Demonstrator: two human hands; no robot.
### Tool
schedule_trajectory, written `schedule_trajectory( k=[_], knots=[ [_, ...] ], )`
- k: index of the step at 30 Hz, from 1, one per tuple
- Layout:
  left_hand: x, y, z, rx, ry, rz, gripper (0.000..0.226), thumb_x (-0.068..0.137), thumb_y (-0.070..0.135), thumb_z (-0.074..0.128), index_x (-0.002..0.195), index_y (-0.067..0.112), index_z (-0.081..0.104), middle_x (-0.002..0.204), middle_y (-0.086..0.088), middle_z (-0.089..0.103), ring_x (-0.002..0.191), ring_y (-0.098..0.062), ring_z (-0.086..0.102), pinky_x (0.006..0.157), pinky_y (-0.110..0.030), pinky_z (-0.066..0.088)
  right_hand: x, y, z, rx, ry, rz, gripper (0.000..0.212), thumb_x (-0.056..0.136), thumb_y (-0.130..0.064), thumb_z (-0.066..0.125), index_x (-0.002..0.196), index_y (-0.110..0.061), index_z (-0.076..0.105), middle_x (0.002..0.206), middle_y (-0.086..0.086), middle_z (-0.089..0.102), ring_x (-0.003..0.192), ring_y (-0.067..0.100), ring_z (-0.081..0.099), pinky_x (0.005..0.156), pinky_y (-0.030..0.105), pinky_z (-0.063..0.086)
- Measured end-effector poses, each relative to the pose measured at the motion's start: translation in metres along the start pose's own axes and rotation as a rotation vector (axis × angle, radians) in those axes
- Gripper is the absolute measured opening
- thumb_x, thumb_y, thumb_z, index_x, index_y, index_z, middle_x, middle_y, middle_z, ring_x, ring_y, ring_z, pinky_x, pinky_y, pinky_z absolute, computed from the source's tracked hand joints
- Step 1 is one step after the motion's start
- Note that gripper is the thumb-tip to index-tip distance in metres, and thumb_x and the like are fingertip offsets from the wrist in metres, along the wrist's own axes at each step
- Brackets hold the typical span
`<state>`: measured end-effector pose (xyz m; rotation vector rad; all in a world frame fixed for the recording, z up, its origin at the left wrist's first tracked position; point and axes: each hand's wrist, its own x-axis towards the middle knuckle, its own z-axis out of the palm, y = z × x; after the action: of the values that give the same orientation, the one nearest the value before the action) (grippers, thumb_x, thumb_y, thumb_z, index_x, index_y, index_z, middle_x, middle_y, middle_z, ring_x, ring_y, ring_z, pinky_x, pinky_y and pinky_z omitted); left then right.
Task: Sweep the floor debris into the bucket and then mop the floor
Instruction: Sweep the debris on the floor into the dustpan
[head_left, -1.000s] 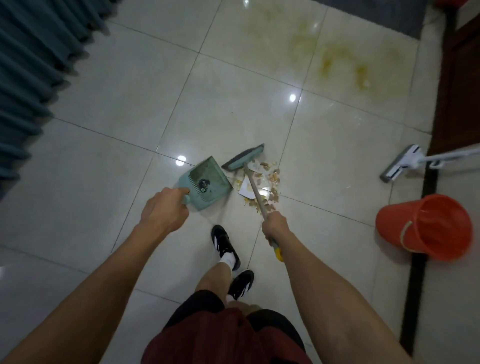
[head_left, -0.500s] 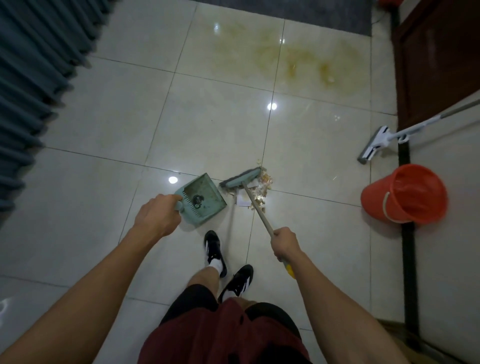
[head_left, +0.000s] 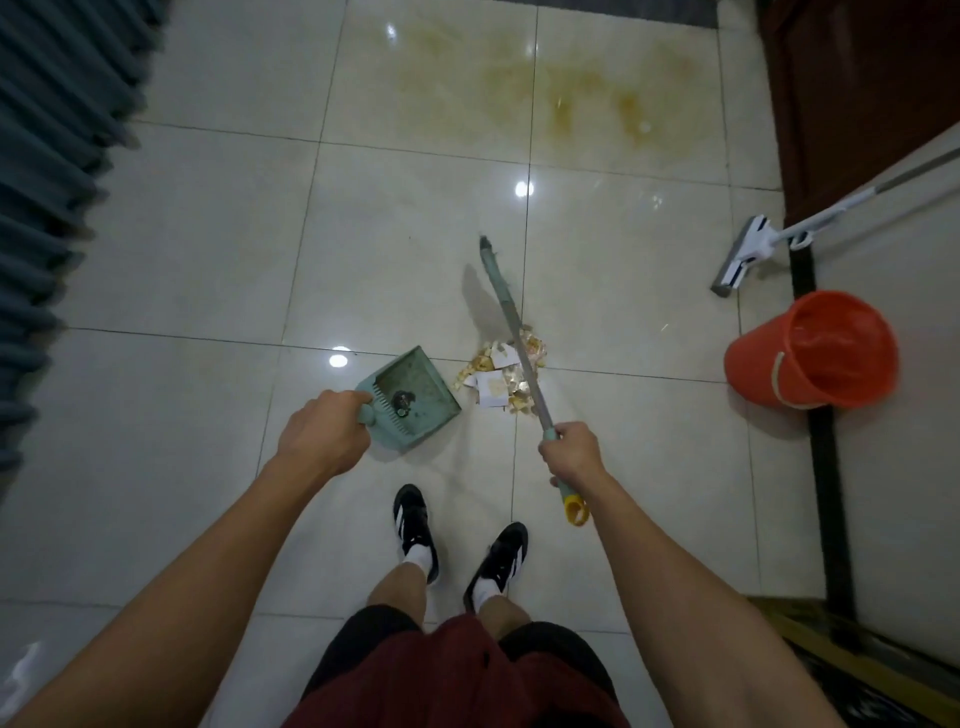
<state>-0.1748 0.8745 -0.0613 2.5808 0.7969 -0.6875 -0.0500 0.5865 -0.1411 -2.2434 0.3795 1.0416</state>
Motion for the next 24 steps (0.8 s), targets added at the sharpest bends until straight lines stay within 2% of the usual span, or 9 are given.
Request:
schedule_trajectory(
  k=[3, 5, 8, 9, 11, 14, 17, 18, 24],
  knots=[
    [0.008, -0.011, -0.002, -0.018, -0.013, 0.011, 0.034, 0.093, 0.013, 0.053, 0.120, 0.026, 0.068, 0.087, 0.000, 0.066, 0.069, -0.018, 0.062, 0.061, -0.031, 0.055, 0.015, -0.008, 0.002, -0.141, 0.031, 0.028, 0.032, 0.090, 0.000, 0.057, 0.122, -0.004, 0.062, 0.104, 0.012, 0.059, 0.065, 0.026, 0.061, 0.047, 0.037, 0.059],
    [0.012, -0.019, -0.003, -0.031, -0.023, 0.011, 0.030, 0.093, 0.014, 0.054, 0.114, 0.027, 0.070, 0.085, 0.001, 0.067, 0.068, -0.018, 0.062, 0.064, -0.033, 0.058, 0.026, -0.012, 0.000, -0.297, 0.064, 0.026, 0.032, 0.091, -0.002, 0.055, 0.122, -0.004, 0.060, 0.102, 0.011, 0.058, 0.067, 0.026, 0.064, 0.055, 0.039, 0.062],
    [0.019, -0.027, -0.003, -0.010, -0.036, 0.021, 0.027, 0.091, 0.013, 0.054, 0.109, 0.027, 0.070, 0.084, 0.001, 0.066, 0.069, -0.020, 0.062, 0.061, -0.029, 0.053, 0.043, -0.019, -0.006, -0.488, 0.105, 0.002, 0.032, 0.092, -0.007, 0.056, 0.124, -0.003, 0.058, 0.114, 0.014, 0.062, 0.092, 0.031, 0.067, 0.078, 0.040, 0.060],
    [0.021, -0.028, -0.002, -0.005, -0.042, 0.022, 0.026, 0.091, 0.013, 0.054, 0.107, 0.027, 0.070, 0.082, 0.001, 0.065, 0.068, -0.019, 0.061, 0.058, -0.028, 0.050, 0.048, -0.022, -0.009, -0.517, 0.111, 0.008, 0.033, 0.092, -0.008, 0.056, 0.125, -0.003, 0.057, 0.118, 0.015, 0.062, 0.099, 0.032, 0.066, 0.081, 0.038, 0.059],
    [0.025, -0.029, 0.000, -0.009, -0.057, 0.023, 0.023, 0.093, 0.013, 0.054, 0.105, 0.026, 0.069, 0.079, 0.002, 0.063, 0.066, -0.017, 0.060, 0.058, -0.028, 0.050, 0.056, -0.026, -0.015, -0.547, 0.123, 0.031, 0.033, 0.094, -0.009, 0.055, 0.126, -0.003, 0.056, 0.121, 0.016, 0.061, 0.103, 0.033, 0.065, 0.081, 0.037, 0.056],
    [0.033, -0.031, 0.000, -0.018, -0.053, 0.011, 0.023, 0.093, 0.013, 0.054, 0.103, 0.027, 0.068, 0.076, 0.004, 0.062, 0.066, -0.018, 0.060, 0.063, -0.033, 0.056, 0.063, -0.023, -0.022, -0.573, 0.124, 0.061, 0.035, 0.094, -0.009, 0.053, 0.129, -0.005, 0.055, 0.120, 0.016, 0.060, 0.098, 0.033, 0.065, 0.078, 0.038, 0.058],
    [0.041, -0.030, -0.002, -0.016, -0.039, 0.009, 0.024, 0.093, 0.012, 0.054, 0.104, 0.027, 0.069, 0.078, 0.002, 0.063, 0.067, -0.019, 0.061, 0.065, -0.036, 0.058, 0.061, -0.016, -0.024, -0.574, 0.083, 0.110, 0.036, 0.095, -0.008, 0.050, 0.131, -0.003, 0.053, 0.120, 0.018, 0.060, 0.081, 0.031, 0.060, 0.051, 0.032, 0.050],
    [0.043, -0.029, -0.001, -0.010, -0.047, 0.012, 0.024, 0.094, 0.012, 0.053, 0.104, 0.027, 0.069, 0.078, 0.002, 0.063, 0.067, -0.019, 0.060, 0.064, -0.034, 0.057, 0.060, -0.012, -0.023, -0.569, 0.062, 0.123, 0.037, 0.096, -0.008, 0.049, 0.132, -0.001, 0.053, 0.122, 0.020, 0.060, 0.080, 0.031, 0.060, 0.047, 0.030, 0.047],
    [0.049, -0.023, 0.007, -0.024, -0.087, 0.006, 0.024, 0.096, 0.011, 0.054, 0.110, 0.023, 0.069, 0.079, 0.001, 0.063, 0.069, -0.020, 0.061, 0.065, -0.034, 0.056, 0.046, 0.003, -0.016, -0.534, -0.025, 0.125, 0.037, 0.095, -0.010, 0.051, 0.131, 0.000, 0.051, 0.123, 0.020, 0.057, 0.096, 0.036, 0.065, 0.072, 0.039, 0.058]
  ],
)
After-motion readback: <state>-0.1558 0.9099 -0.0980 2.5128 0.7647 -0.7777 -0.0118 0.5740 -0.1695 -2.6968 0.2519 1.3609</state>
